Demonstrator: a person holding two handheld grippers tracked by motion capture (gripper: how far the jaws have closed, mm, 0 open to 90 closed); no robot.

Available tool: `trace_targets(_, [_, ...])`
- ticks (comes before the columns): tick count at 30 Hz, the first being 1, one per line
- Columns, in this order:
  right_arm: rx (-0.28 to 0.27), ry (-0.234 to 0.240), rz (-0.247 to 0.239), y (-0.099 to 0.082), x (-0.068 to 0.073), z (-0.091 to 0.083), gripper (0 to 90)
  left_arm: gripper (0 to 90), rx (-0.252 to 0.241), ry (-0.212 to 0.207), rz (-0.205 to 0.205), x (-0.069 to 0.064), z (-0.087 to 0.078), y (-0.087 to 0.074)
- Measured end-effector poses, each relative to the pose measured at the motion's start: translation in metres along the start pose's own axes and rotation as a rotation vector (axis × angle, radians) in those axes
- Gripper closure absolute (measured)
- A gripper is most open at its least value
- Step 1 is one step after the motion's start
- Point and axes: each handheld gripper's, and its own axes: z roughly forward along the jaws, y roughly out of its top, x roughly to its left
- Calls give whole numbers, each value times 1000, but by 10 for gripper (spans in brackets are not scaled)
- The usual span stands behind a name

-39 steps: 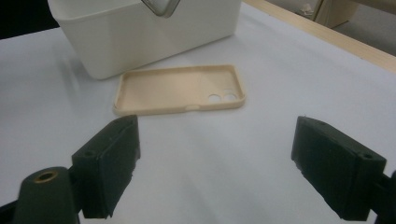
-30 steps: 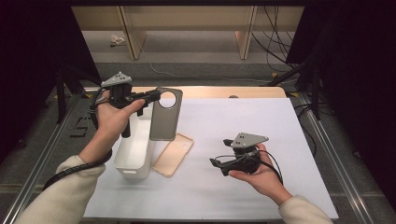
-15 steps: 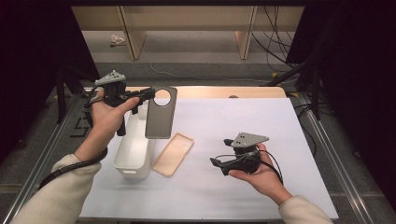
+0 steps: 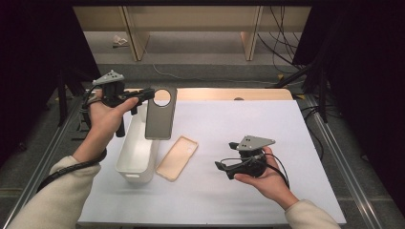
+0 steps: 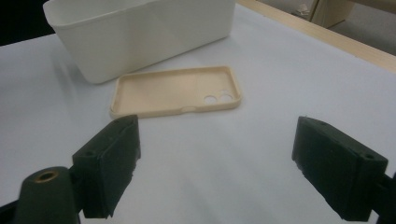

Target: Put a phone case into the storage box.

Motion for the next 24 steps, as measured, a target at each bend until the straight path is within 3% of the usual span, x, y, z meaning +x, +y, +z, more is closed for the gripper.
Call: trace_targets(24, [-9,-9,9,0,-1,-1,163,819,-10,26,0,17,-7,3])
